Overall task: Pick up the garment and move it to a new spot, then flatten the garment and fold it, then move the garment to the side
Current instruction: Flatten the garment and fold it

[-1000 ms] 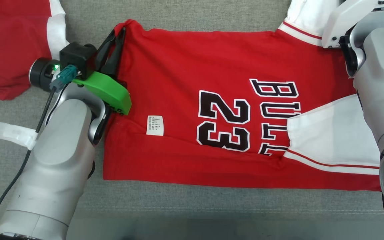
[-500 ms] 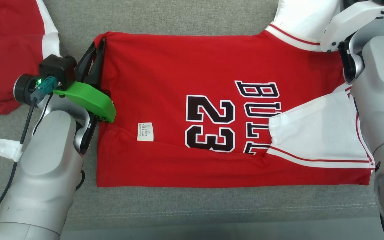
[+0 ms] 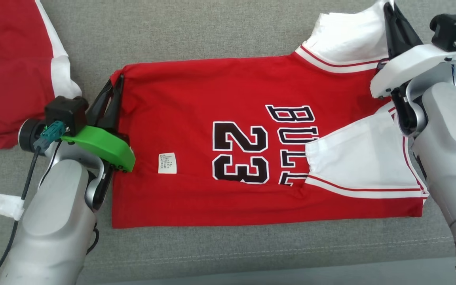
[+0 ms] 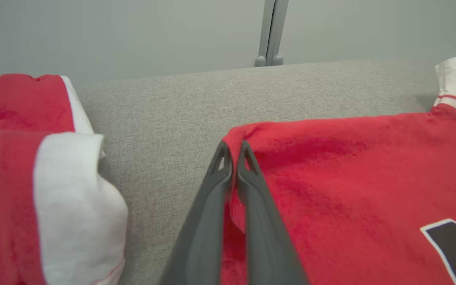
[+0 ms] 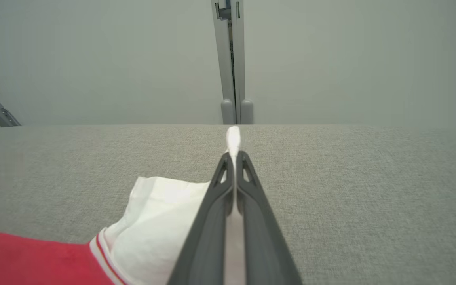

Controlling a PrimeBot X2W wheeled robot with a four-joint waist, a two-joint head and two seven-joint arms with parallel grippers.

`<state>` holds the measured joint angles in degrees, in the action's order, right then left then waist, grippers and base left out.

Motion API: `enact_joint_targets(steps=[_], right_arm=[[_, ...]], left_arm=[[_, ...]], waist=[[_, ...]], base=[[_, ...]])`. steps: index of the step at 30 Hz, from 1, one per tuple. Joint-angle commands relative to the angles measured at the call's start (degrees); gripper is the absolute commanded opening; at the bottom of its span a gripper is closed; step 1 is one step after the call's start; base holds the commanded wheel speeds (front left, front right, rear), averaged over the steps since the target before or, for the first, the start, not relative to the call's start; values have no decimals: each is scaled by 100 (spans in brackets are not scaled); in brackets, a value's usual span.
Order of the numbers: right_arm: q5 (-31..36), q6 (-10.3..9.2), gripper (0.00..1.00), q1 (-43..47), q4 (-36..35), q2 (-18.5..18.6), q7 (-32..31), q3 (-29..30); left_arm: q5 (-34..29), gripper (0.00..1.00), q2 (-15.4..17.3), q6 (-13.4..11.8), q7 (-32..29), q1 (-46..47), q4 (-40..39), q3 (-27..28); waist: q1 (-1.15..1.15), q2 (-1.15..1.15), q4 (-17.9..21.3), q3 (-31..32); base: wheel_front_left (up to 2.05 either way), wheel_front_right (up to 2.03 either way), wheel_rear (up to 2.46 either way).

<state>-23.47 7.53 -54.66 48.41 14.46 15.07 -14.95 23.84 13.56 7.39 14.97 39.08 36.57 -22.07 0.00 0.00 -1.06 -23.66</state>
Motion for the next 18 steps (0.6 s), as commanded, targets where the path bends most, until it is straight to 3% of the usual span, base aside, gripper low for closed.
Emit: enact_joint_targets(steps=[1, 9, 18], right_arm=[[-244, -8, 0, 206, -201, 93, 22, -154], [-1724, -8, 0, 1090, -1366, 712, 22, -987], [-3015, -7, 0, 1660, -1925, 1430, 22, -1866]], left_arm=[[60, 0, 77, 9, 20, -152, -60, -2], [654, 0, 380, 9, 17, -576, -341, -318], [1119, 0, 730, 10, 17, -800, -344, -710]], waist=[[0, 0, 44, 70], [0, 0, 113, 286], [0, 0, 179, 498]], base=[[0, 0, 0], [0, 0, 0], [0, 0, 0]])
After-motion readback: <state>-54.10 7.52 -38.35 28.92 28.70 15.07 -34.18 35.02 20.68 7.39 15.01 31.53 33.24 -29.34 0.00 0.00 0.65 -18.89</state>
